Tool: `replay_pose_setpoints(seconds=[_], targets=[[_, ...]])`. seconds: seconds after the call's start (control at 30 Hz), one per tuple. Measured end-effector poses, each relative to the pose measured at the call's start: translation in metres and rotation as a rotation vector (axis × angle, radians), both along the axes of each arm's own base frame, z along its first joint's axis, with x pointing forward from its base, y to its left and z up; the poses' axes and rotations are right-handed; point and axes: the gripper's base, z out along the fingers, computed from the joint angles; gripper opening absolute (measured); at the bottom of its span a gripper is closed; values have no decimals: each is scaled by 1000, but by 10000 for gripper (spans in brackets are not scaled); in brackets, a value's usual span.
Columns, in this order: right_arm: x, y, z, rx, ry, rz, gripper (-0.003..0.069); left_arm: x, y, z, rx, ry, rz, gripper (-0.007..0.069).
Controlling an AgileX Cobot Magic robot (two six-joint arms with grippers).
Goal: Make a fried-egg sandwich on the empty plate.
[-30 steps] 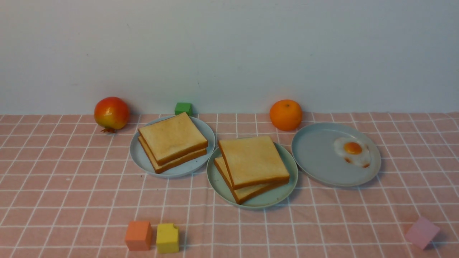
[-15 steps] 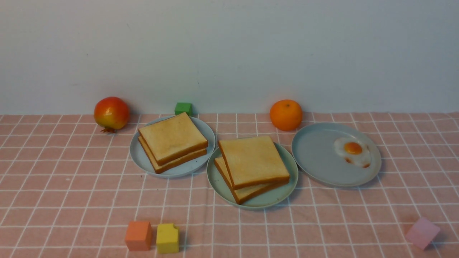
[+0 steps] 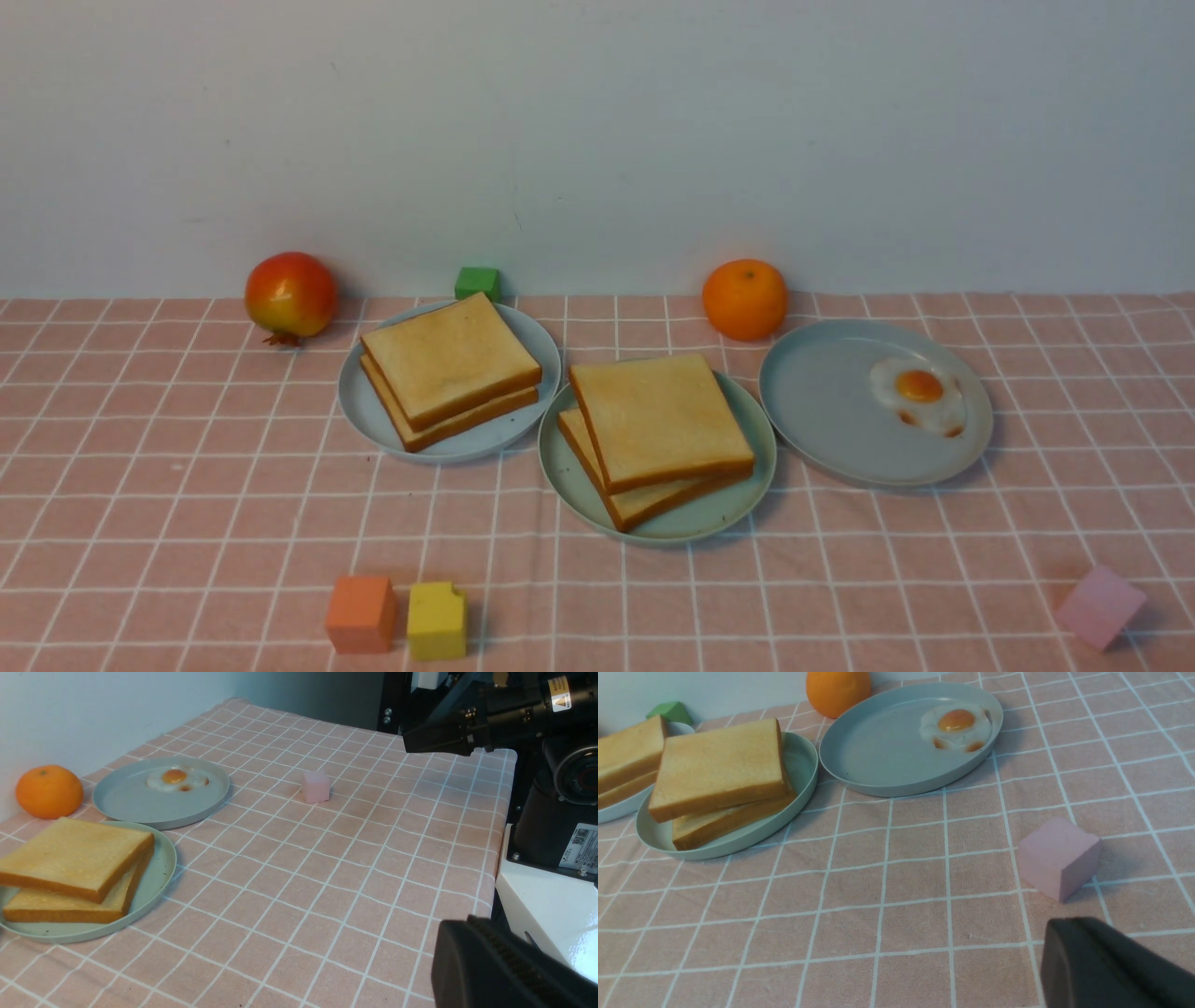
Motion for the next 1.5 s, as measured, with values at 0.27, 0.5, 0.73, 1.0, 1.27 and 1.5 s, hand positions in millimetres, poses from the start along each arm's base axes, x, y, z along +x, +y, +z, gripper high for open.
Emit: replay_pose_setpoints(seconds=[0.27,0.5,0.73,1.0,1.27,1.5], targets=[[0,0,0,1,0,0,11,11,5,2,-58,-50,125,13],[0,0,0,1,0,0,15,29,29,5,-155,-52,530,13],[0,0,0,1,0,0,20,24,53,-46,-183,89,890,13],[0,0,0,1,1,0,27,26,59,-92,-193,268,1001,13],[0,0,0,1,1,0,38,26,59,-92,-203,274,1005,13],[0,0,0,1,1,0,43,26,59,-92,-205,275,1005,13]])
